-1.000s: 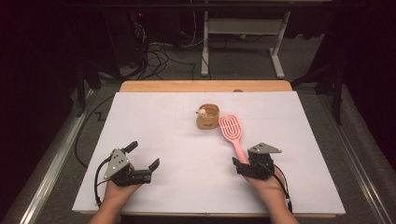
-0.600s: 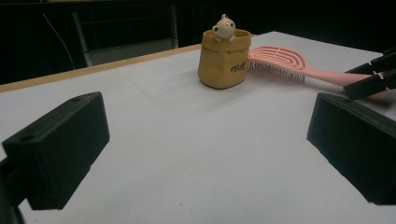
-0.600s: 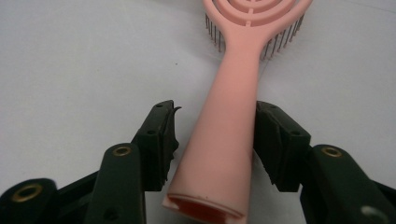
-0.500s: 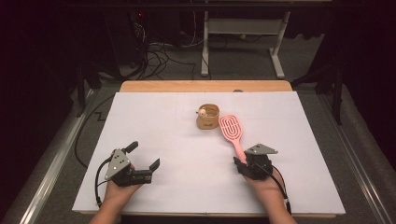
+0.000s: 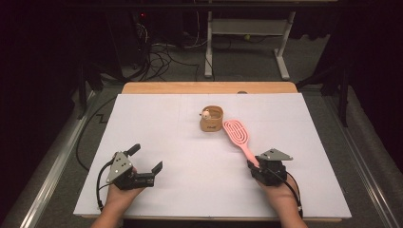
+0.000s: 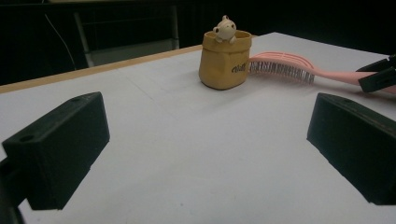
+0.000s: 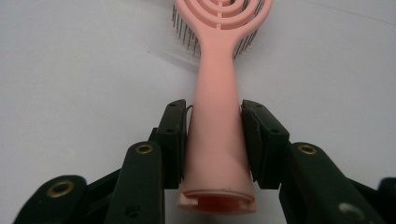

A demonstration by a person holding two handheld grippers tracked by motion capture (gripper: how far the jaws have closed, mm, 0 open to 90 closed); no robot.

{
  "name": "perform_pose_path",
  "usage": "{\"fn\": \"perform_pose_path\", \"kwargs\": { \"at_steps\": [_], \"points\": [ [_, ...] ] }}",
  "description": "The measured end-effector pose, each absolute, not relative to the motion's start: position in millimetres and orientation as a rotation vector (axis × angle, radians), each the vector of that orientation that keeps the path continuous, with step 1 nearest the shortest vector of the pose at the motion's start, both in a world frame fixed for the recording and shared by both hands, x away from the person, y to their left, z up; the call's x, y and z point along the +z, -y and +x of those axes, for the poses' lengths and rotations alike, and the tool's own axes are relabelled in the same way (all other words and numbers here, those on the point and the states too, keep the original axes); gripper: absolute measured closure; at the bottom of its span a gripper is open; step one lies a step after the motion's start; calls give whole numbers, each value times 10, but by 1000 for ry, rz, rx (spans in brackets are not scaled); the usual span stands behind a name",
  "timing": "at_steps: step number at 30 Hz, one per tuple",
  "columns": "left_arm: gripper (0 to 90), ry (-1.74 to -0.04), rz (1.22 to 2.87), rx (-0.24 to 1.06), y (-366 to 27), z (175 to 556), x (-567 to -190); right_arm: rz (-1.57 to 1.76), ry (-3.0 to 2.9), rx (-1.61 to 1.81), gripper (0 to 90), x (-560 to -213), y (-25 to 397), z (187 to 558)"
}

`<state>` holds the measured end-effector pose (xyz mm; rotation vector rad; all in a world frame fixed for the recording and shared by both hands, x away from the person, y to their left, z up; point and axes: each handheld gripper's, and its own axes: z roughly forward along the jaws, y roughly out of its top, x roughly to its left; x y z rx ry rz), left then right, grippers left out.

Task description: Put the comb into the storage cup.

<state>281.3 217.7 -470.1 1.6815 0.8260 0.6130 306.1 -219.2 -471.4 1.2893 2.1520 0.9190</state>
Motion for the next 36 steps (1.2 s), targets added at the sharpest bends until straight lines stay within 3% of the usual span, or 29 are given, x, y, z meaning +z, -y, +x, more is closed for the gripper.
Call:
{"fn": "perform_pose_path", "kwargs": {
  "at_steps": [28,35,36],
  "points": [
    [0,-839,1700,570,-2201,2865,-4720,1235,-2207,955,628,-4737,2717,2522],
    [0,-846,1703,557,-2215,2879,-4725,1232,-2192,1075,401,-4723,2763,2559],
    [0,-846,1703,557,-2215,2879,-4725,1232,-2192,1075,401,-4723,2763,2559]
  ]
}}
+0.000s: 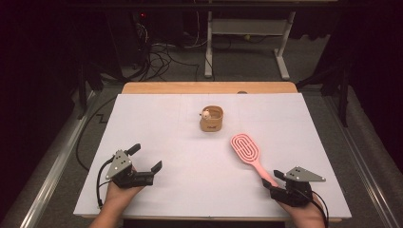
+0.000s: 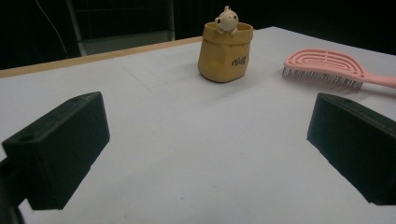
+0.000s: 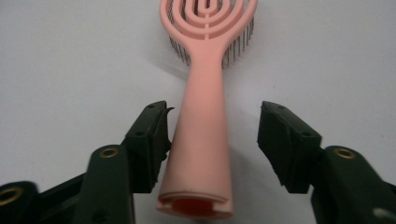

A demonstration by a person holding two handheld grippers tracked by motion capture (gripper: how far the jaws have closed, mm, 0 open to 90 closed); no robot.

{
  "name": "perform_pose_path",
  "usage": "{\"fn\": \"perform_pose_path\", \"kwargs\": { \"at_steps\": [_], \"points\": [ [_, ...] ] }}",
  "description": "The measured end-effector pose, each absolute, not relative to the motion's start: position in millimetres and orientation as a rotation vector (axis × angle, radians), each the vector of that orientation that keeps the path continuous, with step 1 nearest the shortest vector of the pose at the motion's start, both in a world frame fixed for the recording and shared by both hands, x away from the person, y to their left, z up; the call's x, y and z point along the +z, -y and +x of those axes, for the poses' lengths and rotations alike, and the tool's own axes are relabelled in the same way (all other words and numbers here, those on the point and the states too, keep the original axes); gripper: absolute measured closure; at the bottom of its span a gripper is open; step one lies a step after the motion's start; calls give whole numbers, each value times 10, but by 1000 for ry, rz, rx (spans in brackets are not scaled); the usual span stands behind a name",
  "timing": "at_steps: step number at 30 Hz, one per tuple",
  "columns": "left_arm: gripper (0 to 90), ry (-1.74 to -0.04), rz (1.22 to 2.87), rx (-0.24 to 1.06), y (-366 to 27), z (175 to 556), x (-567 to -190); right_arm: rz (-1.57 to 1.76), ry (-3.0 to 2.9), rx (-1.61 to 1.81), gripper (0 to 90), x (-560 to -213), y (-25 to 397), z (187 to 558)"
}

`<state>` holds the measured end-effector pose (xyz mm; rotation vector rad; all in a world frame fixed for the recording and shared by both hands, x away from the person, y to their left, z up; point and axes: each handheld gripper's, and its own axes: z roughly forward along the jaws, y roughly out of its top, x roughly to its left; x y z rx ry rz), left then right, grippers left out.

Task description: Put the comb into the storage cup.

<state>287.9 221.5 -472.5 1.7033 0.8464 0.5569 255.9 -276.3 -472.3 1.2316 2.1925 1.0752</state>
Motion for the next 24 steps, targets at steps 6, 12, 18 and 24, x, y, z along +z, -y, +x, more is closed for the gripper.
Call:
{"fn": "perform_pose_path", "kwargs": {
  "at_steps": [6,12,18,24],
  "points": [
    [0,-837,1713,572,-2201,2874,-4732,1239,-2165,1085,195,-4709,2764,2572],
    [0,-840,1716,565,-2203,2876,-4736,1252,-2132,1077,3,-4700,2764,2590],
    [0,-849,1731,558,-2178,2914,-4677,1229,-2154,1041,2,-4664,2717,2648],
    [0,-863,1700,521,-2184,2940,-4604,1235,-2208,1023,3,-4607,2613,2752]
  ]
}}
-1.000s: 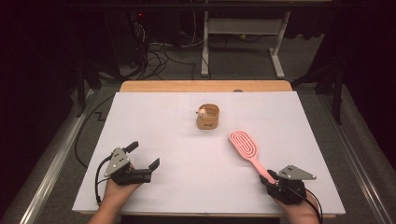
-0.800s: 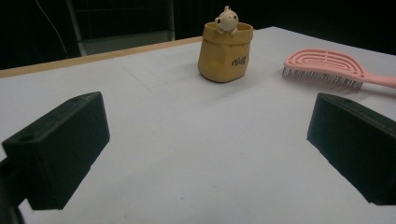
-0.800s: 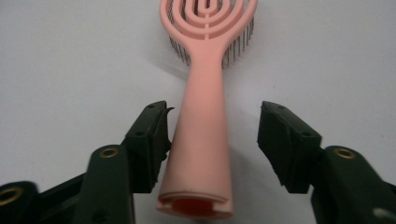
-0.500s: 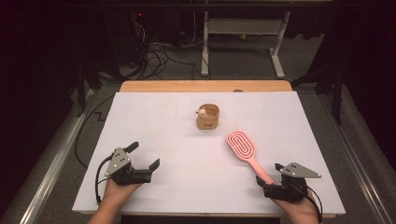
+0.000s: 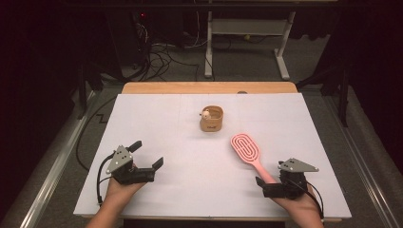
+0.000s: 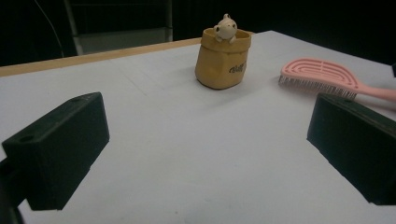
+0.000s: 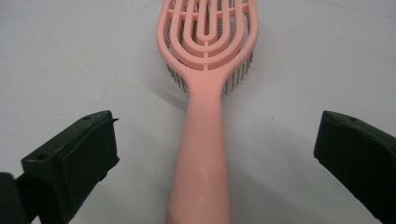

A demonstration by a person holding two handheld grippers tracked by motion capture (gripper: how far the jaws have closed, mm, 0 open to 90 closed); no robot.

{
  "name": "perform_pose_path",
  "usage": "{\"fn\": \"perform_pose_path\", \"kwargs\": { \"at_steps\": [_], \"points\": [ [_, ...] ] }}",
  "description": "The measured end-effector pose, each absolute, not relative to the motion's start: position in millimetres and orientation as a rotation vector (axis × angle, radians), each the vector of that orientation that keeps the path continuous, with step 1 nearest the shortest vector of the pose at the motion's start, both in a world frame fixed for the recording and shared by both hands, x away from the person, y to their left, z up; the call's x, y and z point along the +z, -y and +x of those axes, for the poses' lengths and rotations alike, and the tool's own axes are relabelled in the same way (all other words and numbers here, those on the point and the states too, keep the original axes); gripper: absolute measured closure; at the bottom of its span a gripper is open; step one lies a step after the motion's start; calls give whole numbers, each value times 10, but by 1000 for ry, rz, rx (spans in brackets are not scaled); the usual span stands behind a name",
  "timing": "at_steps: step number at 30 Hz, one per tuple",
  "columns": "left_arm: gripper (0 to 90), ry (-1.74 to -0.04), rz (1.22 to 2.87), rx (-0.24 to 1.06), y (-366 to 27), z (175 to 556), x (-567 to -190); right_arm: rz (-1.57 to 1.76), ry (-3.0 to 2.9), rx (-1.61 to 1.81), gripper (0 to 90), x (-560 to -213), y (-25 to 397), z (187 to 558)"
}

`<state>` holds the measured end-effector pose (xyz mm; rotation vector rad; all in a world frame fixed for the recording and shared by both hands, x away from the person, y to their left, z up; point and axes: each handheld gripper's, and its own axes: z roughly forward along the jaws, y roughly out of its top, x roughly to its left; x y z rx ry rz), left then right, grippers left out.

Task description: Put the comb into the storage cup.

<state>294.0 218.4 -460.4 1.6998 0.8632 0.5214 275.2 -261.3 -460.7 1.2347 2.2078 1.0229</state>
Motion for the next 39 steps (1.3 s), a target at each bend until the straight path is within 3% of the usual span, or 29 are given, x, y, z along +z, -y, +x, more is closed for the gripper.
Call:
{"fn": "perform_pose_path", "kwargs": {
  "at_steps": [15,39],
  "points": [
    [0,-850,1731,552,-2275,2914,-4677,1268,-2370,877,3,-4472,2431,3040],
    [0,-832,1730,466,-2295,2894,-4720,1253,-2458,679,3,-4417,2236,3286]
  ]
}}
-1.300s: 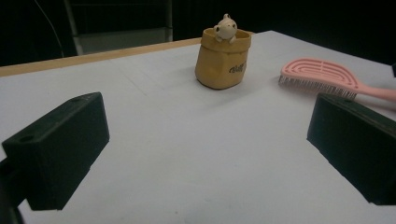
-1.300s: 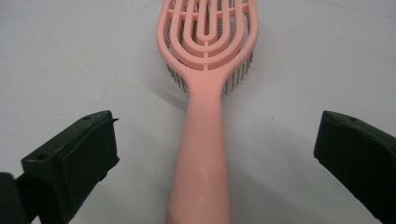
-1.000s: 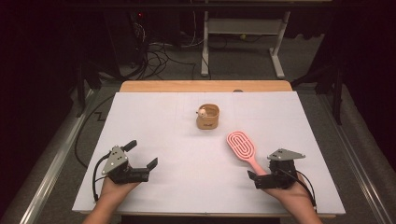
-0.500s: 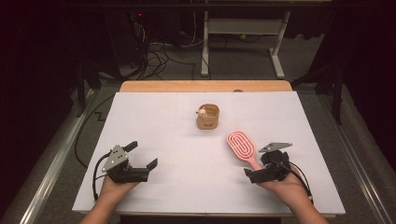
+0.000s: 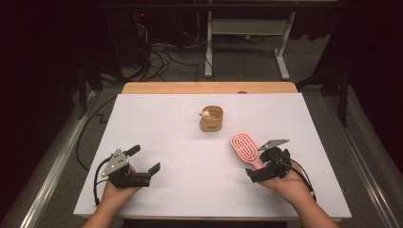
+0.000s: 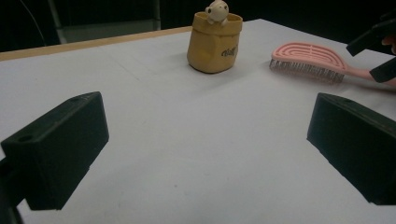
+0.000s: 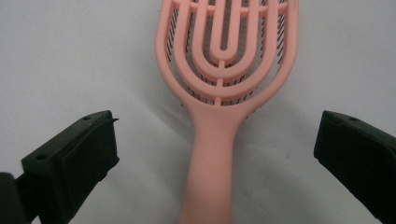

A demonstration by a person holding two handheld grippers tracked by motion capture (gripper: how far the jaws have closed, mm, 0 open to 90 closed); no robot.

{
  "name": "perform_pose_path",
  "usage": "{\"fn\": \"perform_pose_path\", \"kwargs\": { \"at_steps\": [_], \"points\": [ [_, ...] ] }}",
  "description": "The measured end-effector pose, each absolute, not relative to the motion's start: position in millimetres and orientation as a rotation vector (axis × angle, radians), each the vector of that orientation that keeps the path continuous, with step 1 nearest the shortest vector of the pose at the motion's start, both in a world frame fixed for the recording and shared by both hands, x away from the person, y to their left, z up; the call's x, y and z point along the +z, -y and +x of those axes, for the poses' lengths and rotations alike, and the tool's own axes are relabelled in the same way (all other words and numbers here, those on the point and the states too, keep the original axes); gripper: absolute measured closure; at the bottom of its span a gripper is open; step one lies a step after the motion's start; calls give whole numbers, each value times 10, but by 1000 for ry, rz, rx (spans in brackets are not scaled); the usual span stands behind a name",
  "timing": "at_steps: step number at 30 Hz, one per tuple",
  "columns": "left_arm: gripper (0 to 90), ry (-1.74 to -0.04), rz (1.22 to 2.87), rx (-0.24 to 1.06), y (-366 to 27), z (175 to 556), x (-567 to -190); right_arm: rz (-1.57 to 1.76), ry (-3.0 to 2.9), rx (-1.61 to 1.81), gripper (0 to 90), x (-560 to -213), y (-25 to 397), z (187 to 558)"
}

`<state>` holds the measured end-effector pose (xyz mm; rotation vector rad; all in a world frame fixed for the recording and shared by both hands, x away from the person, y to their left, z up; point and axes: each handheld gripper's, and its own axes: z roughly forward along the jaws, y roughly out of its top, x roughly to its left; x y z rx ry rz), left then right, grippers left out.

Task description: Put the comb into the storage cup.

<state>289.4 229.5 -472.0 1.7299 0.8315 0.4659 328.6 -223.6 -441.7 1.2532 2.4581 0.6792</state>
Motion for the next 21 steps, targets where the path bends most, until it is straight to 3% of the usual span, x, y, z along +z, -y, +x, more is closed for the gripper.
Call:
{"fn": "perform_pose_path", "kwargs": {
  "at_steps": [21],
  "points": [
    [0,-810,1729,482,-2281,2874,-4716,1277,-2488,625,3,-4444,1980,3709]
  ]
}}
